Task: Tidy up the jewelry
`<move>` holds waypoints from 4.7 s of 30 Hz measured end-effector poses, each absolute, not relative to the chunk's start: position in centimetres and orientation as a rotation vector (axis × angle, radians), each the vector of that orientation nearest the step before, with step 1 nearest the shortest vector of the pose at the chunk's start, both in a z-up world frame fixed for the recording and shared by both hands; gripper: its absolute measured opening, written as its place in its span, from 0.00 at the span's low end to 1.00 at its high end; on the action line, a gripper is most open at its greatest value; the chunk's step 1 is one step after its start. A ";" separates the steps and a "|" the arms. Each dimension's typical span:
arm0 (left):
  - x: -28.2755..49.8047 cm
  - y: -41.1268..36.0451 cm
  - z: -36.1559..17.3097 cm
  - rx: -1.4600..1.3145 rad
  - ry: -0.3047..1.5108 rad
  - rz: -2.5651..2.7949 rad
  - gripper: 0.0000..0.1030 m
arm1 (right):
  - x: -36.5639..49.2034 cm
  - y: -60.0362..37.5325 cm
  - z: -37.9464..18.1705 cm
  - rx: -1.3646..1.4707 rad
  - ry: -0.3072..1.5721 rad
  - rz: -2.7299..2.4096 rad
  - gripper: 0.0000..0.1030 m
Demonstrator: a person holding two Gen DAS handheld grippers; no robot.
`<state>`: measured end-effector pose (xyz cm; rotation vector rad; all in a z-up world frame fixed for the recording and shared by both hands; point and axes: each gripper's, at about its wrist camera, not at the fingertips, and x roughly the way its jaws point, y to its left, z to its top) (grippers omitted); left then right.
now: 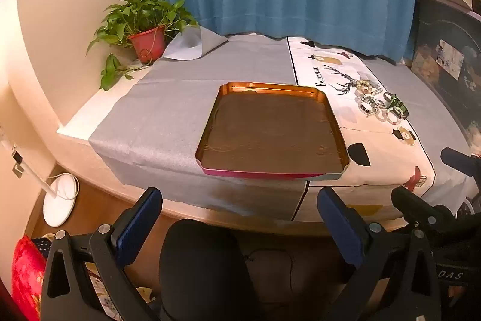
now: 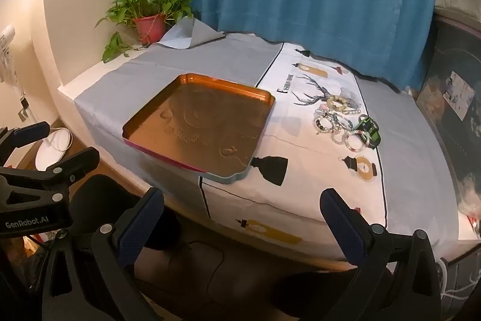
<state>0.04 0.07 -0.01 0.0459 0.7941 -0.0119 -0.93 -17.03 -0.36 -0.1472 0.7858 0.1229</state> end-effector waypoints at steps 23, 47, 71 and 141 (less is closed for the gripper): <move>-0.4 -0.9 -0.3 0.065 0.798 -0.031 1.00 | -1.2 -17.0 -0.6 -0.144 0.787 0.123 1.00; -0.6 -0.9 -0.6 0.065 0.802 -0.037 1.00 | -1.3 -17.0 -0.8 -0.143 0.793 0.124 1.00; -0.6 -1.0 -0.8 0.064 0.807 -0.033 1.00 | -1.3 -17.0 -0.7 -0.143 0.796 0.124 1.00; 22.8 -24.7 -5.1 0.347 0.980 -0.359 0.99 | 16.4 -45.8 -11.6 0.189 0.929 -0.428 1.00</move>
